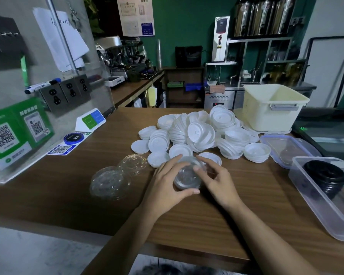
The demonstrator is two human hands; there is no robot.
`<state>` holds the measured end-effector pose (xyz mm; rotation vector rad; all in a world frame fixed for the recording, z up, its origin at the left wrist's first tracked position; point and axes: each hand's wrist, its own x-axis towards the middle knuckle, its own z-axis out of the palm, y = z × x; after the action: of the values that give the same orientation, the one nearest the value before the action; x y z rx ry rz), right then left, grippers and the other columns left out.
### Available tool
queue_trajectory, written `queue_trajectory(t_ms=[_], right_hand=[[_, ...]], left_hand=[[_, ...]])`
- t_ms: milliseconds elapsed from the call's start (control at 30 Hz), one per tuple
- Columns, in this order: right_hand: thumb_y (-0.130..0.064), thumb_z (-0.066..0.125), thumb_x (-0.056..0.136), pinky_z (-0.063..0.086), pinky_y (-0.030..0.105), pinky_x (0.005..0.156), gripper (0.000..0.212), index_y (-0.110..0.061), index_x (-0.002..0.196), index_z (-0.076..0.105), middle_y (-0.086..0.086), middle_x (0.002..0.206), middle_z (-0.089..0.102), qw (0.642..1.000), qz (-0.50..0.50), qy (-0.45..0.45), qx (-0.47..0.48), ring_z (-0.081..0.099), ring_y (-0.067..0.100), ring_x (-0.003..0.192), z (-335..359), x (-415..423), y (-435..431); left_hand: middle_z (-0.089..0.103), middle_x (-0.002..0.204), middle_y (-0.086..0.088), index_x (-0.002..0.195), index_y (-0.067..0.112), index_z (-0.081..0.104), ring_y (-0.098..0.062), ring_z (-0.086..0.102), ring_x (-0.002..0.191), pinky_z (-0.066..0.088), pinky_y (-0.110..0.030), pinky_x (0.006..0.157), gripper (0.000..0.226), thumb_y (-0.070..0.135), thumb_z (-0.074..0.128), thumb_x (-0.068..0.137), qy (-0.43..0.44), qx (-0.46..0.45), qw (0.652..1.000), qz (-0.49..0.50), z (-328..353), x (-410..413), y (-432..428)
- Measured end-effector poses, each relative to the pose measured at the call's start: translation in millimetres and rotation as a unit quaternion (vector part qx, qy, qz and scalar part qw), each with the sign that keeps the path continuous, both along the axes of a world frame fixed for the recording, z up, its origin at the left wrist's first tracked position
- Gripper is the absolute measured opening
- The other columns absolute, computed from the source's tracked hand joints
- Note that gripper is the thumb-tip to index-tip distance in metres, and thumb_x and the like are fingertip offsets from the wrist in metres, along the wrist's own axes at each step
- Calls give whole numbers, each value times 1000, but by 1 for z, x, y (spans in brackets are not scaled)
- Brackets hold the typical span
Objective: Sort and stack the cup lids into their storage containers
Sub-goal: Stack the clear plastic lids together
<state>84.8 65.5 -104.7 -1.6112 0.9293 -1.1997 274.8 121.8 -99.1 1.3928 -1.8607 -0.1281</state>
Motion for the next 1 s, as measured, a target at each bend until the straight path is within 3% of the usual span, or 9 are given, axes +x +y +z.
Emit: queue_trajectory(t_ms=[100, 200, 267, 433, 500, 600, 700, 900, 1000], right_hand=[[-27, 76, 98, 59, 39, 98, 35, -37, 130, 71, 4, 103, 80, 1000, -15, 4, -3, 74, 29, 100, -4, 0, -3], [-23, 78, 96, 57, 29, 89, 35, -40, 126, 70, 14, 94, 76, 999, -35, -19, 11, 70, 13, 85, -5, 1, -6], [-21, 79, 96, 54, 20, 86, 34, -41, 122, 71, 5, 87, 75, 999, -36, -20, 12, 68, 6, 83, -4, 2, -5], [-21, 78, 96, 50, 11, 82, 33, -32, 126, 74, 12, 99, 76, 999, -49, 6, 5, 62, -1, 80, -1, 1, -2], [-21, 79, 96, 50, 10, 82, 34, -28, 129, 74, 15, 104, 76, 999, -52, 15, 6, 62, -1, 80, -1, 1, -2], [-21, 79, 95, 50, 9, 82, 35, -27, 130, 73, 11, 105, 77, 999, -46, 13, 9, 65, -5, 82, 1, 1, -2], [-23, 79, 95, 50, 11, 80, 35, -29, 129, 74, 21, 102, 73, 999, -50, 19, 7, 61, 3, 79, -1, 0, -3], [-24, 79, 96, 57, 35, 94, 39, -42, 130, 71, 17, 105, 73, 999, -50, -2, 1, 65, 11, 84, -2, 0, -4], [-26, 78, 96, 56, 29, 90, 39, -50, 126, 71, 11, 103, 73, 998, -60, 0, -5, 63, 8, 83, 0, 0, -2]], left_hand=[[41, 159, 21, 137, 40, 59, 2, 38, 145, 25, -23, 120, 65, 69, 73, 80, -2, -13, 1000, 2, 0, 5, 1], [55, 148, 11, 132, 31, 64, -8, 49, 139, 38, -39, 118, 52, 58, 66, 88, 9, -52, 996, 68, 2, 32, -7], [62, 138, 7, 126, 27, 65, -15, 56, 131, 46, -48, 110, 48, 51, 66, 86, -25, -54, 988, 144, 6, 59, -13], [58, 142, -5, 128, 27, 63, -31, 56, 131, 37, -52, 113, 75, 77, 60, 73, -133, 127, 944, 274, 16, 108, -21], [60, 140, -1, 129, 29, 59, -28, 58, 129, 35, -50, 115, 73, 79, 65, 75, -146, 194, 929, 279, 18, 113, -26], [65, 127, -1, 117, 29, 60, -28, 62, 118, 46, -43, 102, 58, 66, 75, 75, -115, 179, 936, 280, 19, 113, -29], [66, 118, 0, 109, 30, 60, -29, 62, 114, 46, -42, 97, 51, 62, 77, 74, -103, 171, 938, 283, 19, 108, -27], [54, 132, 0, 126, 33, 56, -25, 50, 130, 33, -49, 112, 70, 74, 67, 69, -143, 150, 936, 286, 26, 99, -20], [54, 130, 6, 125, 35, 56, -21, 51, 126, 35, -48, 109, 75, 77, 52, 63, -125, 114, 947, 274, 32, 89, -13]])
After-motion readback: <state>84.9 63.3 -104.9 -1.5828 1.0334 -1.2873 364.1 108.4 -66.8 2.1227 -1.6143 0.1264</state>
